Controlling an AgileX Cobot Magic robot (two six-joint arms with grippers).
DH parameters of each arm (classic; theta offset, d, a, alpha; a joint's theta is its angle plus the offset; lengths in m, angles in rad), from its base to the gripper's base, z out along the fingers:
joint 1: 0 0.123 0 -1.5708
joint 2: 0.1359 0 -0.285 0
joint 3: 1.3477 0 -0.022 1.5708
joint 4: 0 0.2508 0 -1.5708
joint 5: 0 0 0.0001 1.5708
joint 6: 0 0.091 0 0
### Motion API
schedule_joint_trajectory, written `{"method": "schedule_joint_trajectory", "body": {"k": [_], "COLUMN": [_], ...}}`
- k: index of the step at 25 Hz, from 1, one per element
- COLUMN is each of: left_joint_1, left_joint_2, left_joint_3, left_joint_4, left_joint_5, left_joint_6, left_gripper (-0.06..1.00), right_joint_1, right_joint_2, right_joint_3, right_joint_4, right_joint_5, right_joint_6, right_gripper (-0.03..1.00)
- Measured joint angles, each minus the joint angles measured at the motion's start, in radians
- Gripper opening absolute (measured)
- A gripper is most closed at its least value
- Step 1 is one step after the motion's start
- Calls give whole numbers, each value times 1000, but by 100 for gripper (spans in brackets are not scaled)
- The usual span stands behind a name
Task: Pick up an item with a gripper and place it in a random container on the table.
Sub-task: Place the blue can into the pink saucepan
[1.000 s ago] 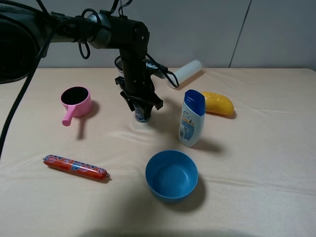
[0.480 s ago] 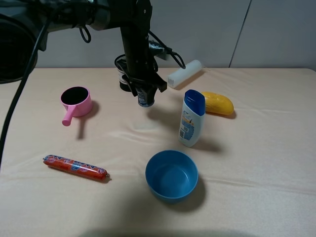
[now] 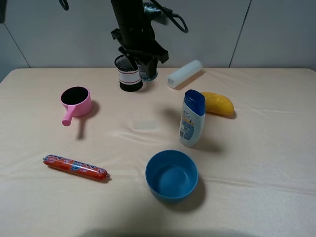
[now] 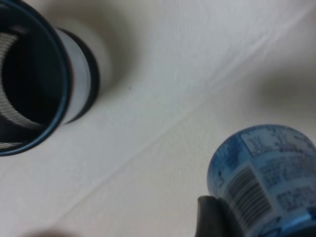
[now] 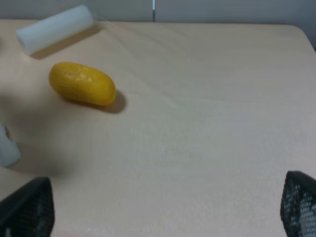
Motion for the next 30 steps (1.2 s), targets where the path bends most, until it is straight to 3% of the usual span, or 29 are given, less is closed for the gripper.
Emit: {"method": "schedule_joint_trajectory", "body": {"k": [12,30], "left_joint_1": [19,284], "left_joint_2": [-176,-271], "left_joint_3": [145,347], "left_joint_4": [31,50], "left_joint_5": [1,-1], "left_joint_6": [0,-4], "left_gripper": [50,50], "right_joint_1": [0,0], "right_joint_2": [0,0], "right_joint_3": [0,0], "right_joint_4": [0,0], "right_joint_5": [0,0], "right_joint_6": [0,0], "right_gripper": [69,69]}}
